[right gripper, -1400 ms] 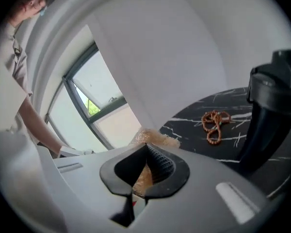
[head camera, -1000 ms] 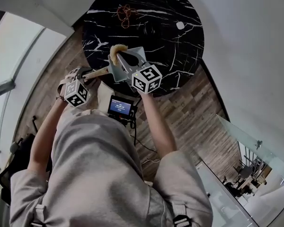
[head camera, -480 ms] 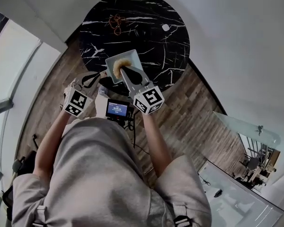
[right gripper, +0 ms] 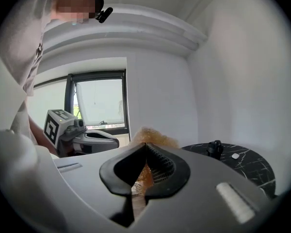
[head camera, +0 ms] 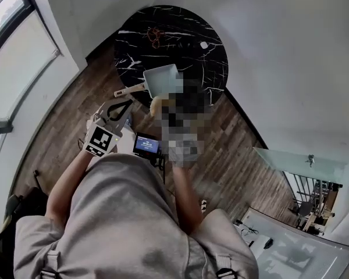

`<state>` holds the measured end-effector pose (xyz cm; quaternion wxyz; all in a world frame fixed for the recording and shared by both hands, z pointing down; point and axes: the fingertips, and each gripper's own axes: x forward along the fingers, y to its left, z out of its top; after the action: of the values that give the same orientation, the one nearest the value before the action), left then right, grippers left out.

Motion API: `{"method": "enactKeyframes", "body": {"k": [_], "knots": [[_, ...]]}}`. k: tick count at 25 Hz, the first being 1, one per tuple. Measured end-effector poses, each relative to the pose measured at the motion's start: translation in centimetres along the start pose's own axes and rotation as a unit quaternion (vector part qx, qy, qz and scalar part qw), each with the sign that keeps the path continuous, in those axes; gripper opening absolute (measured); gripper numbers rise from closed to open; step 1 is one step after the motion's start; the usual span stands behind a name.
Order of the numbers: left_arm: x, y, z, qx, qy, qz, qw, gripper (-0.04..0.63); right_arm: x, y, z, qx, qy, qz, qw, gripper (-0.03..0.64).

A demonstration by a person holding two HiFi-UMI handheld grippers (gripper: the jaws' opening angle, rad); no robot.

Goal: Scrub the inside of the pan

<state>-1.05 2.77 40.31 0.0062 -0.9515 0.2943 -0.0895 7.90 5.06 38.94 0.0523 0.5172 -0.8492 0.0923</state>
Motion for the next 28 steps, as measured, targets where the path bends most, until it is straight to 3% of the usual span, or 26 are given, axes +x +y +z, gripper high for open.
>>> {"method": "enactKeyframes", "body": {"k": [5, 10, 16, 28], "knots": [[-5.1, -3.3, 1.2, 0.043, -0.032, 0.0, 0.9986, 0.002, -4.3, 4.9, 0.4, -0.05, -0.018, -0.069, 0.996, 0.025], [-9.3, -6.5, 1.5, 0.077, -0.047, -0.004, 0.9959, 0.002, -8.2, 9.4, 1.1, -0.139, -0.024, -0.137, 0.981, 0.023], [-12.3, -9.3, 1.6, 0.078, -0.059, -0.019, 0.995, 0.002, -11.3, 12.2, 0.2, -0.16, -0.006, -0.147, 0.976, 0.023], [-15.5, -10.6, 2.0, 0.078, -0.07, 0.002, 0.9945, 0.002, -12.6, 15.5, -0.2, -0.185, 0.001, -0.139, 0.973, 0.021]]}}
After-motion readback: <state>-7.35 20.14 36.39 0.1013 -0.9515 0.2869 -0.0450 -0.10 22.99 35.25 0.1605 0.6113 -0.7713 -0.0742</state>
